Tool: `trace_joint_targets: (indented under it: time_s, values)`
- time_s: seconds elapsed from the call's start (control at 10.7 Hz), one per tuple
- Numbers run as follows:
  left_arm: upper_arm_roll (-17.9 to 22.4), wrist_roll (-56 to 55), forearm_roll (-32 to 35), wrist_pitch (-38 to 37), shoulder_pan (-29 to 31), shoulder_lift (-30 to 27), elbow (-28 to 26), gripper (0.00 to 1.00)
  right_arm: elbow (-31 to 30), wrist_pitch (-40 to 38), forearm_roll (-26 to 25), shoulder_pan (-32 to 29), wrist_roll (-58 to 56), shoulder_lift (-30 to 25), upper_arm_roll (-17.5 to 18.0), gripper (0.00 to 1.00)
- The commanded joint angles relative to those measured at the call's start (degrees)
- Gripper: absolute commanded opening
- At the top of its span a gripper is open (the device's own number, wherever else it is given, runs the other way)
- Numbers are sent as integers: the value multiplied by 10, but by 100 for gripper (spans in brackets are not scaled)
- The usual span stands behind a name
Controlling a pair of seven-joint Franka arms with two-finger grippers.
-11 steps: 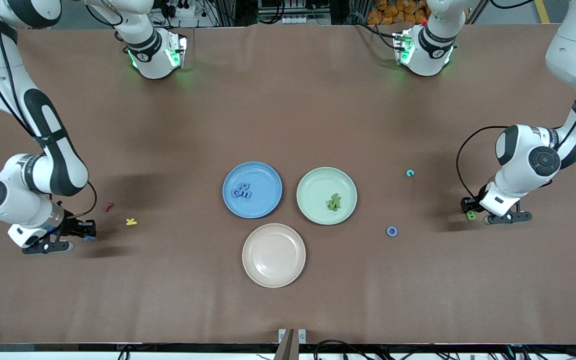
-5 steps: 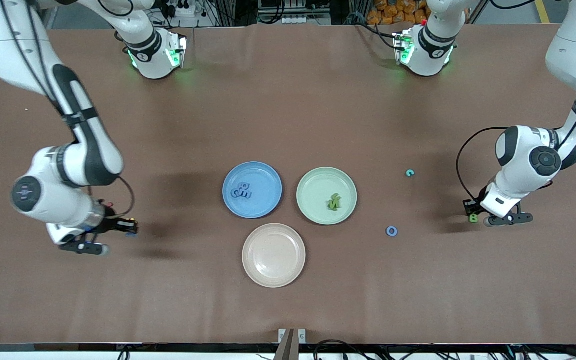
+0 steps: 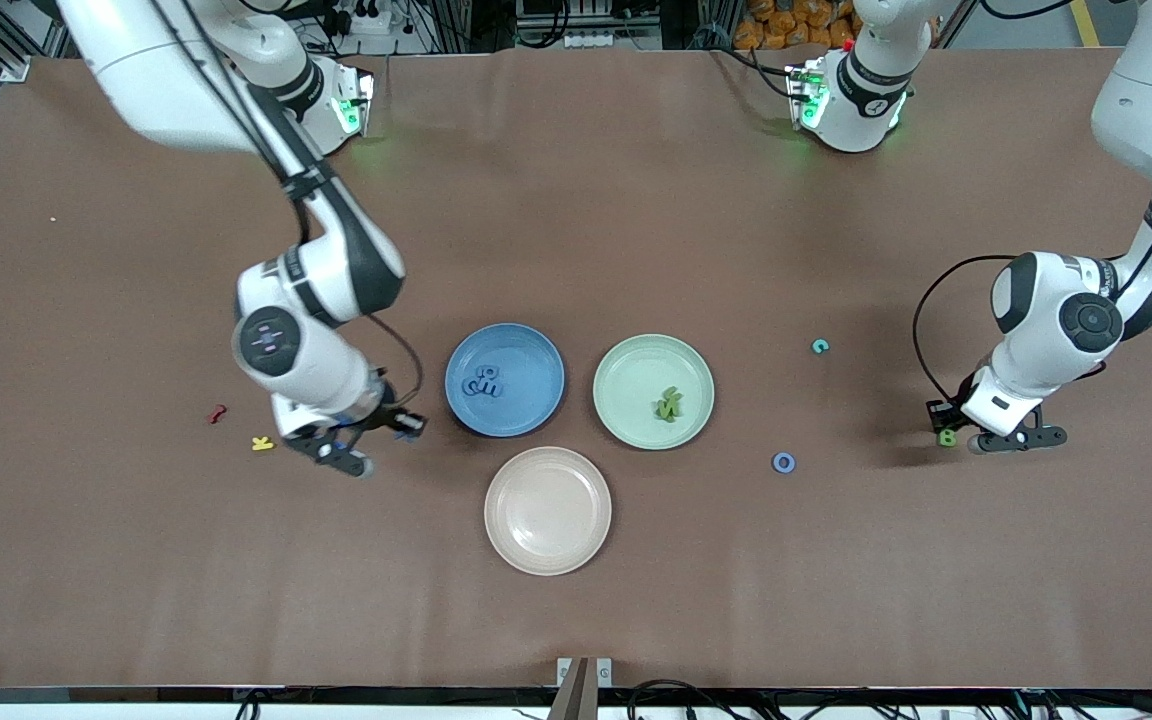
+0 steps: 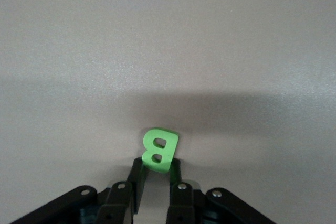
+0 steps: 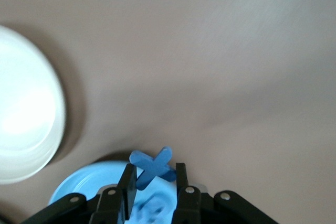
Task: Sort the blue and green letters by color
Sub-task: 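Drop the X on blue with the right gripper while the left gripper lifts B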
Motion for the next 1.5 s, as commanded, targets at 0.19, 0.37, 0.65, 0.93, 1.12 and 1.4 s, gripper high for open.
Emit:
trace_joint_targets:
  time_s: [0.19, 0.37, 0.65, 0.93, 1.12, 1.4]
  values:
    - [-1, -7, 16, 18, -1, 18, 17, 0, -3, -5, -4, 115, 162, 3, -5, 12]
    - [-1, -8, 7, 14, -3, 8, 17, 0, -6, -24, -6, 116, 163, 1, -5, 58]
    - [-5, -45, -8, -37, -29, -23, 19, 0, -5, -82, -7, 88, 157, -35, -4, 100]
    - [-6, -102, -67, -83, -89, -63, 19, 0, -5, -170, -6, 35, 119, -130, 3, 100]
    - [-6, -167, -131, -134, -158, -87, 37, 0, -3, -220, -4, -4, 39, -200, 3, 100]
    - [-1, -297, -191, -189, -266, -98, 73, 0, 0, -296, -4, -55, -83, -293, 4, 100]
